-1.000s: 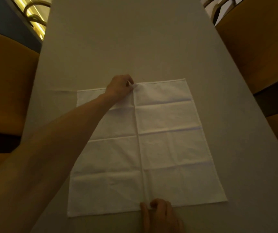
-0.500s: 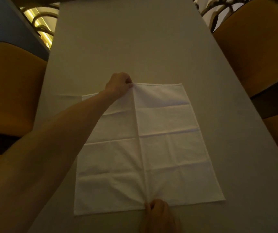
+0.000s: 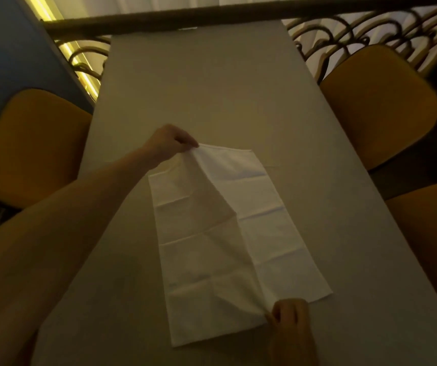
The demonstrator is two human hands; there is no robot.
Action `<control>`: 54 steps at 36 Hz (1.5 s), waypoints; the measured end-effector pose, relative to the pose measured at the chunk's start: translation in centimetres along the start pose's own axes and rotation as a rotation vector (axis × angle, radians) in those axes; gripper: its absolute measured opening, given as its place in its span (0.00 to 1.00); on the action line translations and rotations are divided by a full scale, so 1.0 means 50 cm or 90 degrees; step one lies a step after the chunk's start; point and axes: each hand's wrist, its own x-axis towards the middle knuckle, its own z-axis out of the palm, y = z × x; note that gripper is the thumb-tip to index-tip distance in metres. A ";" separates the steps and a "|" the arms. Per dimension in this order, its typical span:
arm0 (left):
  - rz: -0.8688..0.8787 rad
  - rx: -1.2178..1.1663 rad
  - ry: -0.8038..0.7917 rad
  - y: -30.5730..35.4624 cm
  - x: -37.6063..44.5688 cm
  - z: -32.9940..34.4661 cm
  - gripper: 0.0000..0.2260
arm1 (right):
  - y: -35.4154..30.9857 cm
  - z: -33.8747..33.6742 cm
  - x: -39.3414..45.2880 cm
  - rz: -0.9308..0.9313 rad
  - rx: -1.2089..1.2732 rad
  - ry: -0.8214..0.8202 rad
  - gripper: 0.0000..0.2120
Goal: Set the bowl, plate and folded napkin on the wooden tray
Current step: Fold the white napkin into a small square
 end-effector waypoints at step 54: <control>-0.131 -0.210 0.069 0.009 -0.540 -0.103 0.02 | 0.151 -0.284 0.290 0.021 0.218 -0.274 0.08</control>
